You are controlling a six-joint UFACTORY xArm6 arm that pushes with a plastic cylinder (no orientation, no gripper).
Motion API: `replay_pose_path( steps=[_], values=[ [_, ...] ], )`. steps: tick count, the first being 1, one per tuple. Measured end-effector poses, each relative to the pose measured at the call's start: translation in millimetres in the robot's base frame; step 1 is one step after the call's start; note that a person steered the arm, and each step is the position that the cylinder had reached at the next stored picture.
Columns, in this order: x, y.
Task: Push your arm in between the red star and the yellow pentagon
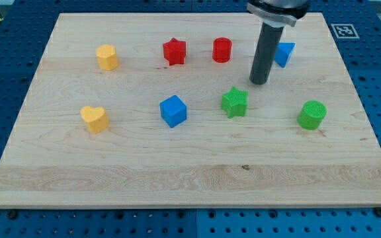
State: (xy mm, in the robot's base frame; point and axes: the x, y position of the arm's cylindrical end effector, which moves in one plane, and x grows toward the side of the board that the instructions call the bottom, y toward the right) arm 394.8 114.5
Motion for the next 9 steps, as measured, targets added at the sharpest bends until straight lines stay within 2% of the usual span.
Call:
replay_pose_path(
  steps=[5,9],
  values=[
    [0,-93],
    [0,-189]
  ],
)
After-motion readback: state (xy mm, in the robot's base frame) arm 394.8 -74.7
